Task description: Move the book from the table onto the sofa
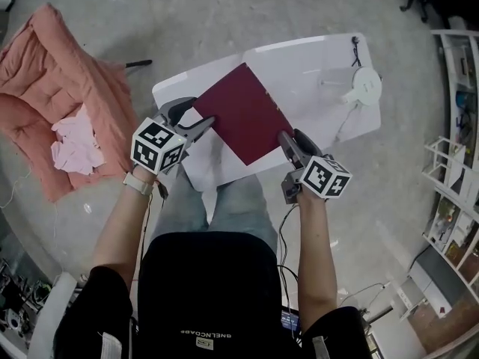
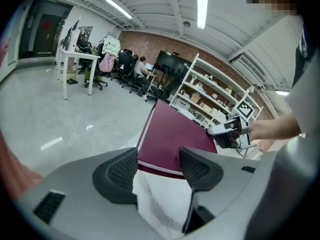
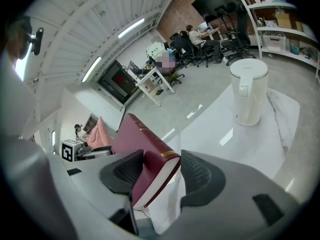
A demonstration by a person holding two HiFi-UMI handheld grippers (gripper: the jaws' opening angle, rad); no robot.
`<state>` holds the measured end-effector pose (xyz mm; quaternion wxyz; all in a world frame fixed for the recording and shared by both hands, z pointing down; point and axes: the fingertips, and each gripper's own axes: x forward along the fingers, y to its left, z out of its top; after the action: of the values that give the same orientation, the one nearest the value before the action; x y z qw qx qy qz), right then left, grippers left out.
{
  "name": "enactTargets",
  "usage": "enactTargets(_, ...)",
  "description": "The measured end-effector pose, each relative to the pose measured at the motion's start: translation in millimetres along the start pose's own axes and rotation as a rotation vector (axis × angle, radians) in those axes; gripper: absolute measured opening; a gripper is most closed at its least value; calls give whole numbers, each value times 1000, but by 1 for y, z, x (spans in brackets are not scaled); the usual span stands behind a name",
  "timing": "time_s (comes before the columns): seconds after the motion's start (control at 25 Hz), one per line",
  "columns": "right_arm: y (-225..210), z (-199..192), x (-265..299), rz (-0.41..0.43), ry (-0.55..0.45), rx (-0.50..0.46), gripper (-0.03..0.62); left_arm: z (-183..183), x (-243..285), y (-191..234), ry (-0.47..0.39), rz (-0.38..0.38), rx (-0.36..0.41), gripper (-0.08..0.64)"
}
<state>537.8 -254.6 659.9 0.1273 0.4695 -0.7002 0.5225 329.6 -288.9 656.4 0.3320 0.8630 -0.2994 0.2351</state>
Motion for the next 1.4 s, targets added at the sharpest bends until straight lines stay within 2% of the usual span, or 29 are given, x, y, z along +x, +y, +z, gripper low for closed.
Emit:
enactTargets(0.24, 55, 4, -14, 13, -27, -35, 250, 7, -59, -6, -39, 8, 29, 258)
enactTargets(0.48, 108, -1, -27, 24, -45, -80, 250, 15, -113, -5, -97, 23, 21, 258)
enactTargets(0.96, 215, -10, -49, 60, -116, -145, 250, 29, -224, -4, -186, 32, 86, 258)
enactTargets(1.4, 302, -34, -58, 118, -120, -219, 250, 28, -322, 0, -288, 97, 80, 258)
